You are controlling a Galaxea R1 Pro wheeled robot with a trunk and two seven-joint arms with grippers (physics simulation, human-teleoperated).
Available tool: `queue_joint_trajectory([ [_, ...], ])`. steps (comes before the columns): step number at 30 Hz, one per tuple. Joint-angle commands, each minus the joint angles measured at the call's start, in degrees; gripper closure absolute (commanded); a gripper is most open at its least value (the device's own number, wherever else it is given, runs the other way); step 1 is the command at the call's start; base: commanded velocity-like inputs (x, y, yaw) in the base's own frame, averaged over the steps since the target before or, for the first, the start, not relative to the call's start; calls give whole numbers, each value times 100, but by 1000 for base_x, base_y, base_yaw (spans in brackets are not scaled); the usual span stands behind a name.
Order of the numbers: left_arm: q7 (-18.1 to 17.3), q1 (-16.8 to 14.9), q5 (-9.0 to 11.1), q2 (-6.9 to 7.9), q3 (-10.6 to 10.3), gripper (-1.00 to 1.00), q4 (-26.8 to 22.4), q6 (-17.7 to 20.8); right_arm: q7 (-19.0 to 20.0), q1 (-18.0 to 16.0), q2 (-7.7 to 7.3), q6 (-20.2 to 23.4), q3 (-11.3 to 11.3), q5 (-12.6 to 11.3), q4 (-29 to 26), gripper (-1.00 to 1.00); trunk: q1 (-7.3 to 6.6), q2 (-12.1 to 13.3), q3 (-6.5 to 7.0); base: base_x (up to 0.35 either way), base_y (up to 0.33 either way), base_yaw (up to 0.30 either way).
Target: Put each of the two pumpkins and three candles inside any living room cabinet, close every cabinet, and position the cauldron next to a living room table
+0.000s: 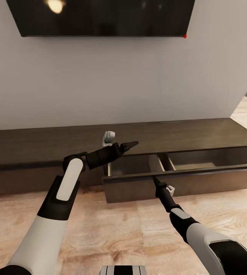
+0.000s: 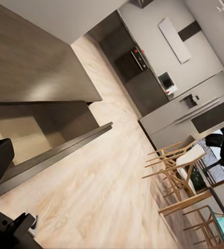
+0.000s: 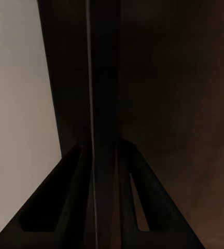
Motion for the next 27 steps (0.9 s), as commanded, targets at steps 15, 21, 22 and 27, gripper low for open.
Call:
queue_joint_trajectory([
  [15, -28, -4, -28, -6, 6, -100, 2, 16, 8, 1, 0, 30, 339, 7, 93, 100, -2, -1, -5, -95, 0, 0],
  [21, -26, -4, -28, -6, 6, -100, 2, 20, 5, 1, 0, 31, 339, 7, 93, 100, -2, -1, -5, -77, 0, 0],
  [22, -26, -4, -28, -6, 4, -100, 2, 20, 5, 1, 0, 31, 337, 7, 93, 100, -2, -1, -5, -186, 0, 0],
  [27, -26, -4, -28, -6, 4, -100, 2, 16, 5, 2, 0, 31, 337, 7, 93, 100, -2, -1, -5, -207, 0, 0],
])
